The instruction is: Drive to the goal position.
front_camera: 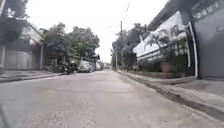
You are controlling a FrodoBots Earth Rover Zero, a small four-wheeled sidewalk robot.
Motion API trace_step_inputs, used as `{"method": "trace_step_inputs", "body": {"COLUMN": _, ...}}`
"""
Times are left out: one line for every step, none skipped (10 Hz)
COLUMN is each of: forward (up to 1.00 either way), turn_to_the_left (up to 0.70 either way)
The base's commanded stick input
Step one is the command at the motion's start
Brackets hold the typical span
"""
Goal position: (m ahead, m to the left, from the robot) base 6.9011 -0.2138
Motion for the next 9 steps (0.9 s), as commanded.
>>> {"method": "trace_step_inputs", "body": {"forward": 0.70, "turn_to_the_left": 0.00}}
{"method": "trace_step_inputs", "body": {"forward": 0.70, "turn_to_the_left": 0.00}}
{"method": "trace_step_inputs", "body": {"forward": 0.70, "turn_to_the_left": 0.00}}
{"method": "trace_step_inputs", "body": {"forward": 0.70, "turn_to_the_left": 0.00}}
{"method": "trace_step_inputs", "body": {"forward": 0.70, "turn_to_the_left": 0.00}}
{"method": "trace_step_inputs", "body": {"forward": 0.70, "turn_to_the_left": 0.00}}
{"method": "trace_step_inputs", "body": {"forward": 0.70, "turn_to_the_left": 0.00}}
{"method": "trace_step_inputs", "body": {"forward": 0.70, "turn_to_the_left": 0.00}}
{"method": "trace_step_inputs", "body": {"forward": 0.70, "turn_to_the_left": 0.00}}
